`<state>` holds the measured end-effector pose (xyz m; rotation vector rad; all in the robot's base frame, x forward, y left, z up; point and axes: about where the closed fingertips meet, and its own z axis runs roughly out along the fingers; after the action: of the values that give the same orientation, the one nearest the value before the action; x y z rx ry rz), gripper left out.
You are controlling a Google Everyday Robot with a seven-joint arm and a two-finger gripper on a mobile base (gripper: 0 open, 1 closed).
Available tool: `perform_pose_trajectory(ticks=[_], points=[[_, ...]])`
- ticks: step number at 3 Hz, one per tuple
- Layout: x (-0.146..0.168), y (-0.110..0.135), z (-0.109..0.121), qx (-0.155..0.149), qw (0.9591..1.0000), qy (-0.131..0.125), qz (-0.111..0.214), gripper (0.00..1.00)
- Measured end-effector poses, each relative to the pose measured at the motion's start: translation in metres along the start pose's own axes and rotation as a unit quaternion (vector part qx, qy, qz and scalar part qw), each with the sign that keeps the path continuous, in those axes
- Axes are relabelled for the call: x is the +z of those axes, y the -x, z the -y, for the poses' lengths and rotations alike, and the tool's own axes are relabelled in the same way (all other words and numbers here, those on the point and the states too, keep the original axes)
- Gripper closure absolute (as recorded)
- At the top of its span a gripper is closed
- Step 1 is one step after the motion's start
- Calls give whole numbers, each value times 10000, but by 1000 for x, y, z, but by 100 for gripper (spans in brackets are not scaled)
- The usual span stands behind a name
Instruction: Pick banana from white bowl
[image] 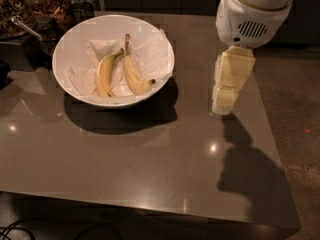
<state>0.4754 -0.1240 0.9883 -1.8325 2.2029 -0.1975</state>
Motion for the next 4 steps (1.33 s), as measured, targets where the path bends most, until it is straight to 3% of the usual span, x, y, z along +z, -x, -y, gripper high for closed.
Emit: perform_pose_trajectory(ticks=[1,3,4], points=[[4,38,1,-23,9999,86,-83,0],[1,55,7,-52,9998,-83,144,0],[10,84,16,-56,9989,318,344,0]])
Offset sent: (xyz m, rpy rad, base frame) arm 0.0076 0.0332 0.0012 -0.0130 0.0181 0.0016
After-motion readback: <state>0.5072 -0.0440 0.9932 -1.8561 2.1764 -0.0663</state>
